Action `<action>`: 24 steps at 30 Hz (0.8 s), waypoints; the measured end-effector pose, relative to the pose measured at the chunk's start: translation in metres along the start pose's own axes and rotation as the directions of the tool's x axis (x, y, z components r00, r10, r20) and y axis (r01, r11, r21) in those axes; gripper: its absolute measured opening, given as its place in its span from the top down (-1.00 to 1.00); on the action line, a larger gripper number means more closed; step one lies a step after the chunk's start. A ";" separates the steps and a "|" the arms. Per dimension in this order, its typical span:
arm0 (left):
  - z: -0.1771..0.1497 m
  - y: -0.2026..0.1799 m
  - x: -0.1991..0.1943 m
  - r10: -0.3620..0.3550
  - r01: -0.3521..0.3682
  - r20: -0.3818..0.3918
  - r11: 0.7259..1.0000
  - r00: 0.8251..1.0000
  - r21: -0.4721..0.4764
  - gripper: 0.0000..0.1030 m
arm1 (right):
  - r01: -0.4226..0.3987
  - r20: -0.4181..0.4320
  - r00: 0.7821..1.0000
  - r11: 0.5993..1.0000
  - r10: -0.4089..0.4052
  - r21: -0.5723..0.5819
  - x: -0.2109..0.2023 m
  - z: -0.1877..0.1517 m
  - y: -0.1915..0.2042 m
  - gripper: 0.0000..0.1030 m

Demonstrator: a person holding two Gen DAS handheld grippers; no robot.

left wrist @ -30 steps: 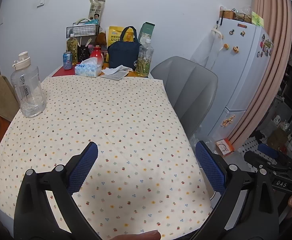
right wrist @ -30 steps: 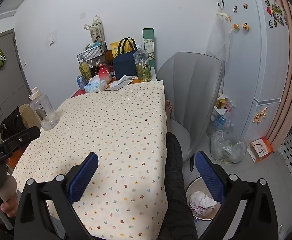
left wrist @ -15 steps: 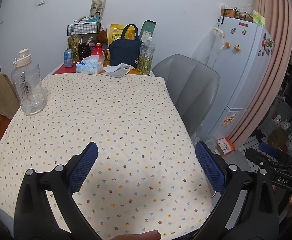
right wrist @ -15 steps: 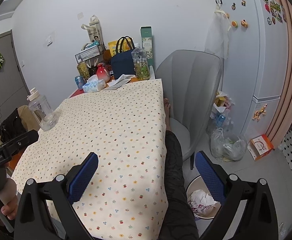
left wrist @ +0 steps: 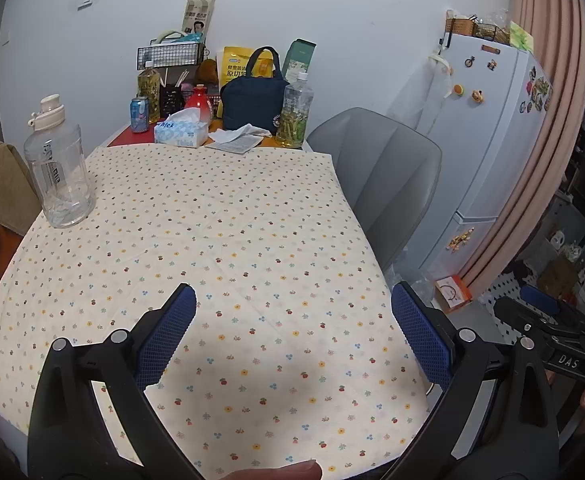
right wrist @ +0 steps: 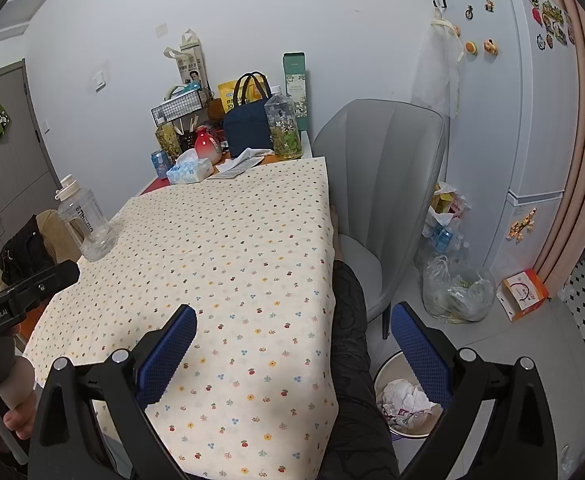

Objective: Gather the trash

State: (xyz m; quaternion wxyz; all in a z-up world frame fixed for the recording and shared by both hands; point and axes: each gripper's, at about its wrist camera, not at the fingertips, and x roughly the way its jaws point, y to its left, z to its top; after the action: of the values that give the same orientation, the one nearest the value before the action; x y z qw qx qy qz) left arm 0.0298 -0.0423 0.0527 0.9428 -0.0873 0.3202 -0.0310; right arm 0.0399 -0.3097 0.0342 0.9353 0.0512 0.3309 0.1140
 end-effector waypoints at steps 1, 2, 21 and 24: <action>0.000 0.000 0.000 0.000 0.000 0.001 1.000 1.000 -0.001 -0.88 | 0.000 0.000 1.000 1.000 0.000 -0.001 0.001 0.000 0.000 -0.85; 0.000 0.001 0.000 -0.001 0.001 0.001 1.000 1.000 -0.002 -0.88 | 0.000 0.000 1.000 1.000 0.000 -0.001 0.000 0.000 0.001 -0.85; -0.001 -0.001 -0.002 0.005 -0.005 0.004 1.000 1.000 0.005 -0.88 | -0.002 -0.002 1.000 1.000 0.002 -0.002 0.003 -0.002 0.003 -0.85; -0.001 -0.001 -0.003 0.006 -0.006 0.006 1.000 1.000 0.005 -0.88 | -0.001 -0.003 1.000 1.000 0.001 -0.004 0.002 -0.001 0.003 -0.85</action>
State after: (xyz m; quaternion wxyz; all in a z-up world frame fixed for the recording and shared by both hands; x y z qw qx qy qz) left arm 0.0271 -0.0434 0.0541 0.9441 -0.0841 0.3174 -0.0286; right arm 0.0406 -0.3065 0.0322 0.9349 0.0495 0.3320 0.1152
